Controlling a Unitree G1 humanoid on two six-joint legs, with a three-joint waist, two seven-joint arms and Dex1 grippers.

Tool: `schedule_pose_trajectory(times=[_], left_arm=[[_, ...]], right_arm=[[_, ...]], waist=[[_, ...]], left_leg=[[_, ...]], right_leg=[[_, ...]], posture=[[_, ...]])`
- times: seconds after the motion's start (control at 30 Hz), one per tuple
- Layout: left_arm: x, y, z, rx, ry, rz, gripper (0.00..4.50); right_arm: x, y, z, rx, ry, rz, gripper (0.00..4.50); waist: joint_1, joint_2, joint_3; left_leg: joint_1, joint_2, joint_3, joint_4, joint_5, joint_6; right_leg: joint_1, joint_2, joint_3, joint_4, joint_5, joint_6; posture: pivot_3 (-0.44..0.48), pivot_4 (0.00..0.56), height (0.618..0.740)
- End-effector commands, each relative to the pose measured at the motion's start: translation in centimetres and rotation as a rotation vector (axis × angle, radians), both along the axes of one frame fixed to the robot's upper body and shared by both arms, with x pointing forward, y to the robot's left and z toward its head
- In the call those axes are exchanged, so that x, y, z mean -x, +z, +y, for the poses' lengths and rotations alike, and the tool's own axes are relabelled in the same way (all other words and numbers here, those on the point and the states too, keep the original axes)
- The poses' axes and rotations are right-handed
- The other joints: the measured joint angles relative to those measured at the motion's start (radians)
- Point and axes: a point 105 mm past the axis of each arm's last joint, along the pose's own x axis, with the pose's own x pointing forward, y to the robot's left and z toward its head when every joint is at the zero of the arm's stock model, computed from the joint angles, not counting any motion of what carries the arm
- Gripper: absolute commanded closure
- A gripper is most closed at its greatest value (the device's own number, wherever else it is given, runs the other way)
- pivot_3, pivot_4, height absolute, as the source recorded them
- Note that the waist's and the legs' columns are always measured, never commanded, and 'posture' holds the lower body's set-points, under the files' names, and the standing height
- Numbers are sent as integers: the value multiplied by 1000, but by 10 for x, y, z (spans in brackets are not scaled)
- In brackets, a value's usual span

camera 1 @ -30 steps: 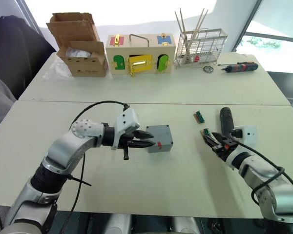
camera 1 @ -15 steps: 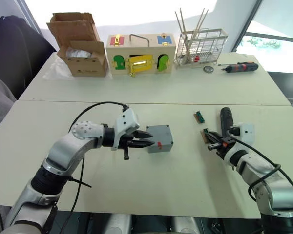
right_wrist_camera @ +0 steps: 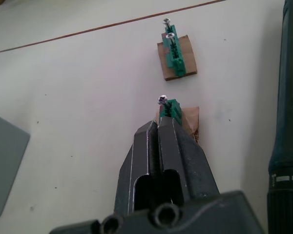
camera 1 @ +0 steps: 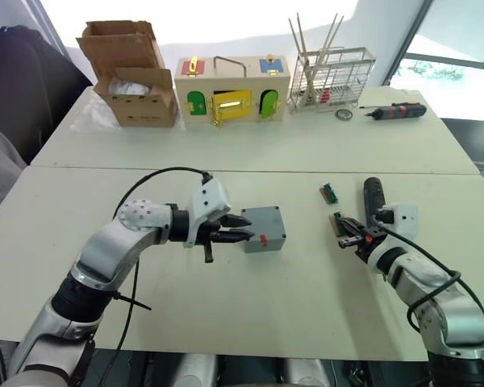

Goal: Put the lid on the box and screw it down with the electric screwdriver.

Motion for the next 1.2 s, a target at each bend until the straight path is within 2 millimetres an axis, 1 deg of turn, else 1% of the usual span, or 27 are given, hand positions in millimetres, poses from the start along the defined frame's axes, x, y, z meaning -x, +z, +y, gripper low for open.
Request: schedule_pose_trajectory(times=[0.03, 0.2, 0.3, 0.4, 0.5, 0.57, 0.63, 0.73, 0.93, 1.2], left_arm=[[-4, 8, 4, 7, 2, -41, 3424], [-13, 10, 9, 6, 27, -51, 3424], [-15, 11, 10, 5, 30, -56, 3424], [-15, 14, 15, 3, 35, -52, 3424], [-12, 17, 26, -12, 40, -34, 3424], [-10, 18, 30, -17, 43, -26, 3424], [-7, 18, 34, -27, 48, -18, 3424], [-5, 16, 38, -34, 65, -10, 3424], [-2, 14, 39, -28, 100, -5, 3424], [0, 12, 38, -23, 118, -2, 3424]], right_arm=[[4, 34, 2, -11, 25, -106, 4460], [7, 51, 6, -15, 51, -145, 4460], [6, 61, 13, -22, 86, -171, 4460], [5, 74, 33, -62, 186, -205, 4460], [4, 81, 64, -89, 334, -208, 4460], [3, 79, 74, -92, 380, -194, 4460], [1, 72, 86, -97, 438, -168, 4460], [-1, 63, 99, -102, 493, -143, 4460], [-8, 53, 110, -110, 534, -129, 4460], [-17, 49, 114, -106, 546, -130, 4460]], waist=[[1, 0, 0], [1, 0, 0], [0, 0, 0], [-2, 0, 0], [-15, 0, 0], [-20, 0, 0], [-21, 0, 0], [-21, 0, 0], [-21, 0, 1], [-21, 0, 1]], left_leg=[[0, 0, 0, 0, 0, 0], [0, 0, 0, 0, 0, 0], [0, 0, 0, 0, 0, 0], [0, 0, 0, 0, 0, 0], [0, 0, 0, 0, 0, 0], [0, 1, 0, -1, 0, 0], [0, 1, -1, -1, 0, 0], [0, 0, 0, -1, 0, 0], [0, 0, 0, 0, 0, 0], [0, 0, 0, 0, 0, 0]], right_leg=[[0, 0, 0, 0, 0, 0], [0, 0, 0, 0, 0, 0], [0, 0, 0, 0, 0, 0], [0, 0, 0, 0, 0, 0], [0, 1, 0, 0, 0, 0], [-1, 1, 0, 0, 0, 0], [-1, 1, -1, 0, 0, 0], [-1, 0, 0, 0, 0, 0], [-1, 0, 0, 0, 0, 0], [-1, 0, 0, 0, 0, 0]], posture=[[0, 150, 731], [0, 150, 731], [0, 150, 731], [0, 150, 731], [0, 150, 731], [0, 150, 731], [0, 150, 731], [0, 150, 731], [0, 150, 731], [0, 150, 731]])
